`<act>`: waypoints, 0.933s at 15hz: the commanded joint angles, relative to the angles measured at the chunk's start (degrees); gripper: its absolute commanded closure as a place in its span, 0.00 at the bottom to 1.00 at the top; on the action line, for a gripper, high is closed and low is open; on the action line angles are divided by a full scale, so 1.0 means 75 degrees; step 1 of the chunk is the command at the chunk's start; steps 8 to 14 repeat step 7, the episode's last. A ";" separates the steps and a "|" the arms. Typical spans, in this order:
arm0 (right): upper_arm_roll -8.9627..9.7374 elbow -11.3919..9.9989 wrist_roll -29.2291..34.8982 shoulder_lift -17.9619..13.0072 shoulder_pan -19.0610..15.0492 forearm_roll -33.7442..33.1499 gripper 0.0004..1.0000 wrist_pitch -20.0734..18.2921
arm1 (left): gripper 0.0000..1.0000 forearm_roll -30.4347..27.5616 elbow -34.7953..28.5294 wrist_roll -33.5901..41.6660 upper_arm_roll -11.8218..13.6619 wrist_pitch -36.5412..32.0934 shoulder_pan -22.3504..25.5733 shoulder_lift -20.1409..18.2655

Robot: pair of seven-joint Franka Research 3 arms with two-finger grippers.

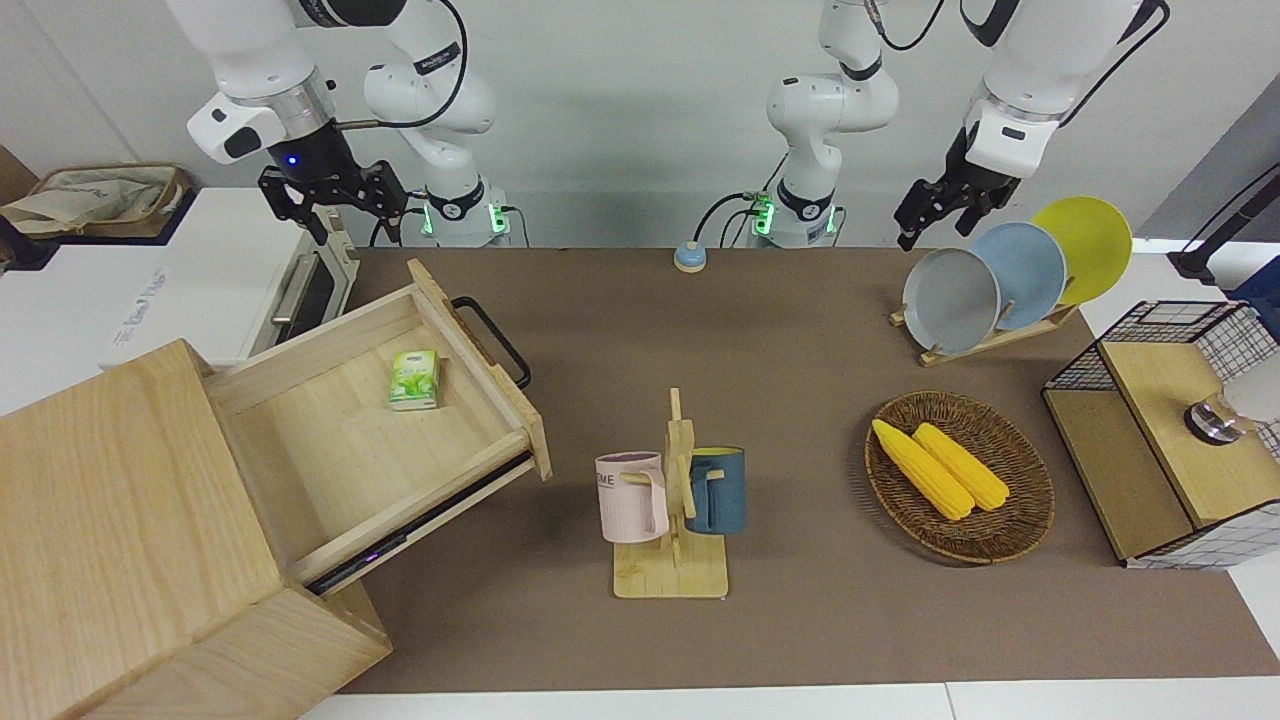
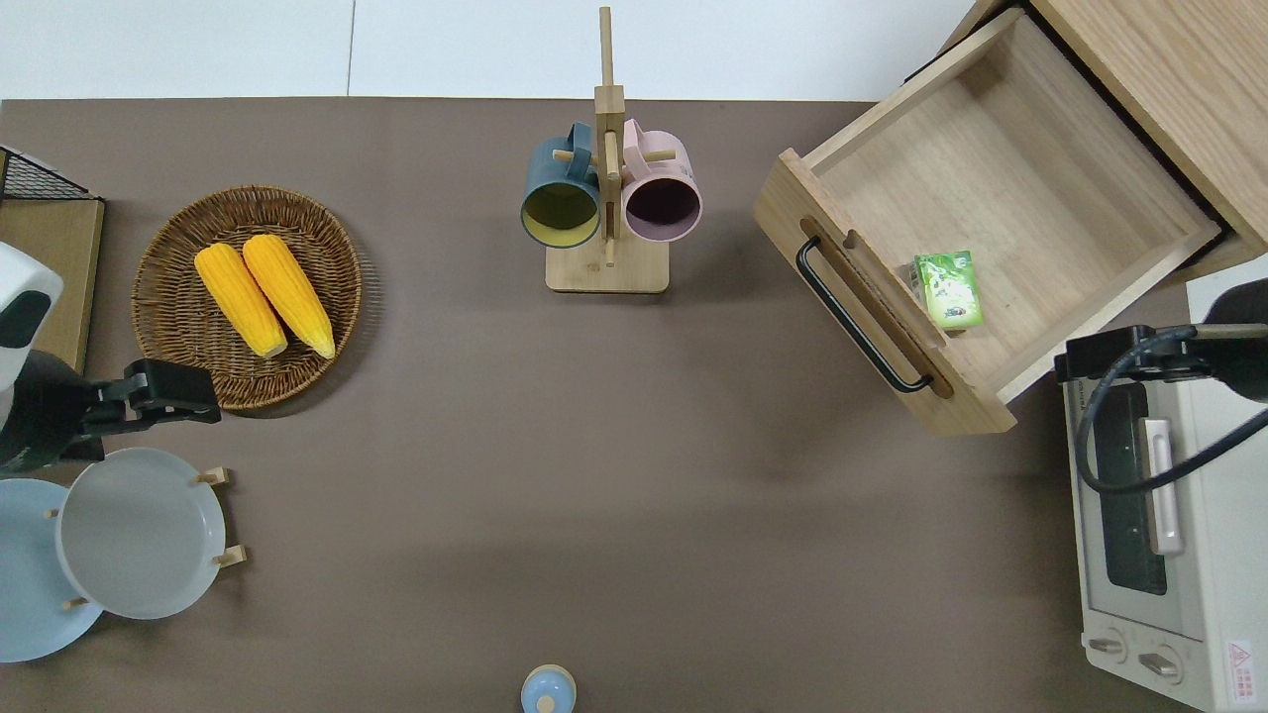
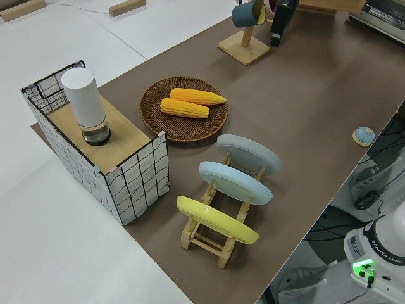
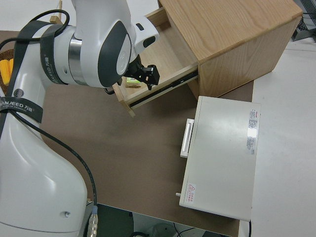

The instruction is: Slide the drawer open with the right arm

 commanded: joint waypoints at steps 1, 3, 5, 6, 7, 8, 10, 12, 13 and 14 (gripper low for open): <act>0.0109 0.0406 -0.0164 0.0284 -0.0034 -0.0372 0.01 -0.0212 | 0.01 -0.0007 0.0028 0.0068 0.0033 -0.0130 -0.0009 -0.0063; 0.0109 0.0406 -0.0164 0.0284 -0.0022 -0.0478 0.01 -0.0177 | 0.01 -0.0007 0.0028 0.0068 0.0033 -0.0118 -0.0009 -0.0063; 0.0109 0.0406 -0.0164 0.0284 -0.0022 -0.0513 0.01 -0.0153 | 0.01 -0.0007 0.0028 0.0068 0.0033 -0.0118 -0.0009 -0.0063; 0.0109 0.0406 -0.0164 0.0272 -0.0011 -0.0583 0.01 -0.0153 | 0.01 -0.0007 0.0028 0.0068 0.0033 -0.0130 -0.0009 -0.0063; 0.0132 0.0406 -0.0164 0.0272 -0.0011 -0.0665 0.01 -0.0153 | 0.01 -0.0007 0.0028 0.0068 0.0033 -0.0118 -0.0009 -0.0063; 0.0132 0.0406 -0.0164 0.0272 -0.0011 -0.0665 0.01 -0.0153 | 0.01 -0.0007 0.0028 0.0068 0.0033 -0.0118 -0.0009 -0.0063; 0.0132 0.0406 -0.0164 0.0272 -0.0011 -0.0665 0.01 -0.0153 | 0.01 -0.0007 0.0028 0.0068 0.0033 -0.0118 -0.0009 -0.0063; 0.0132 0.0406 -0.0164 0.0272 -0.0011 -0.0665 0.01 -0.0153 | 0.01 -0.0007 0.0028 0.0068 0.0033 -0.0118 -0.0009 -0.0063; 0.0132 0.0406 -0.0164 0.0272 -0.0011 -0.0665 0.01 -0.0153 | 0.01 -0.0007 0.0028 0.0068 0.0033 -0.0118 -0.0009 -0.0063; 0.0132 0.0406 -0.0164 0.0272 -0.0011 -0.0665 0.01 -0.0153 | 0.01 -0.0007 0.0028 0.0068 0.0033 -0.0118 -0.0009 -0.0063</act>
